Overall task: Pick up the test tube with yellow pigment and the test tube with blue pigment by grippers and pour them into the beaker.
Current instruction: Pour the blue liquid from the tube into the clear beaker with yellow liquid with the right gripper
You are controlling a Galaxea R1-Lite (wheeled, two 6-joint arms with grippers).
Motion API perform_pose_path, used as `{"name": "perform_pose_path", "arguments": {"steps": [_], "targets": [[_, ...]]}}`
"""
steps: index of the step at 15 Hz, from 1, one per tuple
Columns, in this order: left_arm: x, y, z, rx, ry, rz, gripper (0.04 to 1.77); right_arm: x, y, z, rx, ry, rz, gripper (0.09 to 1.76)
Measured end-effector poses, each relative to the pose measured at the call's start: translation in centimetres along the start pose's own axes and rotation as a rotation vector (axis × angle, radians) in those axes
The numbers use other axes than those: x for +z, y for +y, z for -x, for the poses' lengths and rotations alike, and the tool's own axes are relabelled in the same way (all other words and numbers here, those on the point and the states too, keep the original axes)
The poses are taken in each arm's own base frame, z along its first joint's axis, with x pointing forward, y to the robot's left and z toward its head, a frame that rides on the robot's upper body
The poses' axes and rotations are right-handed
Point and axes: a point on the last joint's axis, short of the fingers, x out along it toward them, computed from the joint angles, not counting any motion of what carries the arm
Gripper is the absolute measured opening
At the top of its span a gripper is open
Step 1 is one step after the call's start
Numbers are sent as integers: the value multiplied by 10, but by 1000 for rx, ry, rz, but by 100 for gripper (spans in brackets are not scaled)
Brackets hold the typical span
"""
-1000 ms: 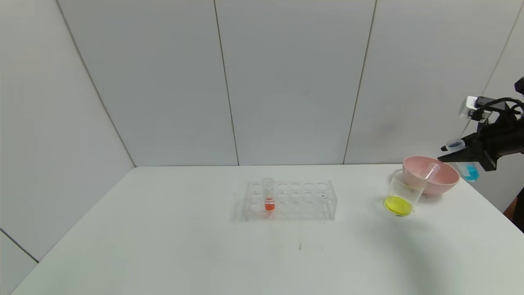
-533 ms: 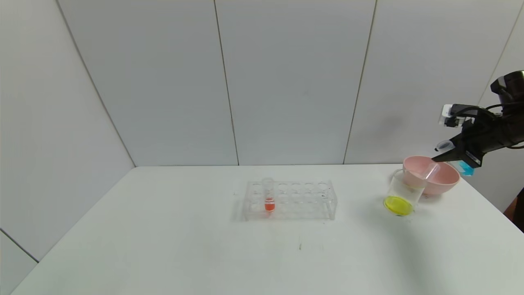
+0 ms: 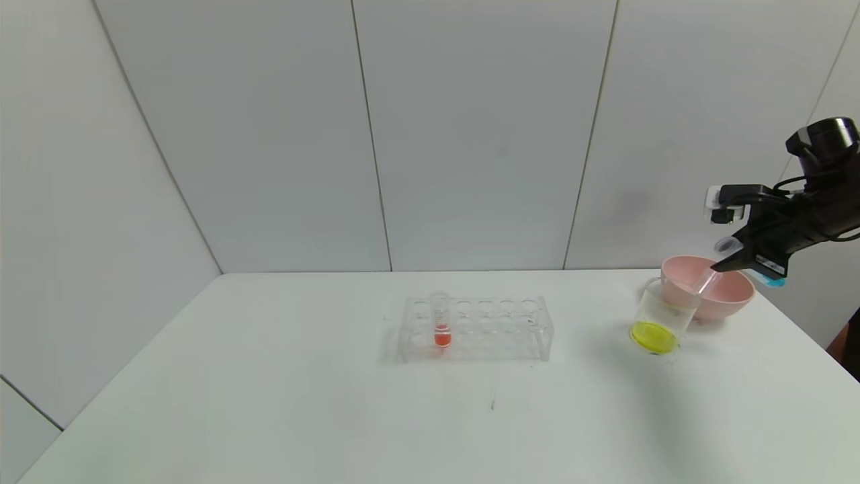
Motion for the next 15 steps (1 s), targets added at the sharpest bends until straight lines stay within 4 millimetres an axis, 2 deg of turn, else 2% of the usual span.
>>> {"name": "perform_pose_path", "arguments": {"steps": [15], "targets": [[0,0,0,0,0,0,176,36,23,-4,-6,210,153,57]]}}
